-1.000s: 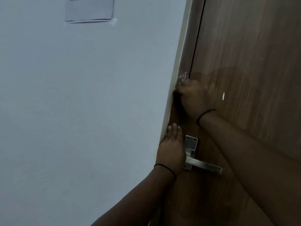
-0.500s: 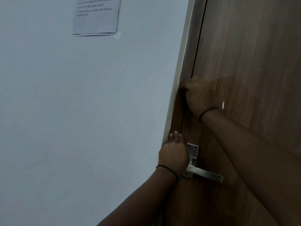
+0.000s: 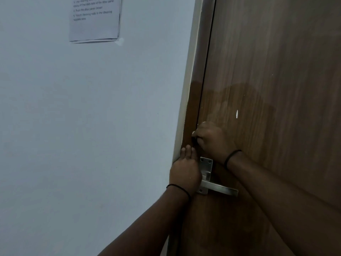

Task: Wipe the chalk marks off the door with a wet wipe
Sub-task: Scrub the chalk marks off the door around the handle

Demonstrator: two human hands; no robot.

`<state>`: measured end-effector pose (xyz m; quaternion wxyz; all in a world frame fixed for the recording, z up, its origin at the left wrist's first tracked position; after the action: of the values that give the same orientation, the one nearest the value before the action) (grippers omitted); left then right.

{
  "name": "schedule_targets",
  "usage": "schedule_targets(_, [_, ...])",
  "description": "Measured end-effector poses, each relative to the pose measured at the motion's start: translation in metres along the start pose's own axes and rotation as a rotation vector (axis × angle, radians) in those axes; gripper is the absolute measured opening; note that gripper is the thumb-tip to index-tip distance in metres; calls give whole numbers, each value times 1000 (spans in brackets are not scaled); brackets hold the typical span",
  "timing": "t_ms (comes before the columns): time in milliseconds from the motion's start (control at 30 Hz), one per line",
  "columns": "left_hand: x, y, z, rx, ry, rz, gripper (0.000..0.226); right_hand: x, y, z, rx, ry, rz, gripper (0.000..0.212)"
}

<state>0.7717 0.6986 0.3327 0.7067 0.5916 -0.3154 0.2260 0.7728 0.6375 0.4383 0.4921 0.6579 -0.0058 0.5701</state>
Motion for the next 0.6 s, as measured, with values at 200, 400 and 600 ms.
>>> schedule_targets(200, [2, 0, 0, 7, 33, 5, 68, 8, 69, 31, 1, -216, 285, 19])
schedule_targets(400, [-3, 50, 24, -5, -148, 375, 36, 14, 50, 6, 48, -146, 39, 24])
schedule_targets(600, [20, 92, 39, -77, -255, 646, 34, -16, 76, 51, 236, -345, 266, 13])
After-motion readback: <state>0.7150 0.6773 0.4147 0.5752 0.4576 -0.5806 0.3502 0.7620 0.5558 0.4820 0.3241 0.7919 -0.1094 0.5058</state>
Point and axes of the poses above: each hand's wrist, its own x-axis towards the middle knuckle, its own y-axis out of the back of the hand, z = x × y, the point moved 8 cm from there along x, towards the middle knuckle, and after that the axes turned 10 degrees about -y, right-handed, at the moved point
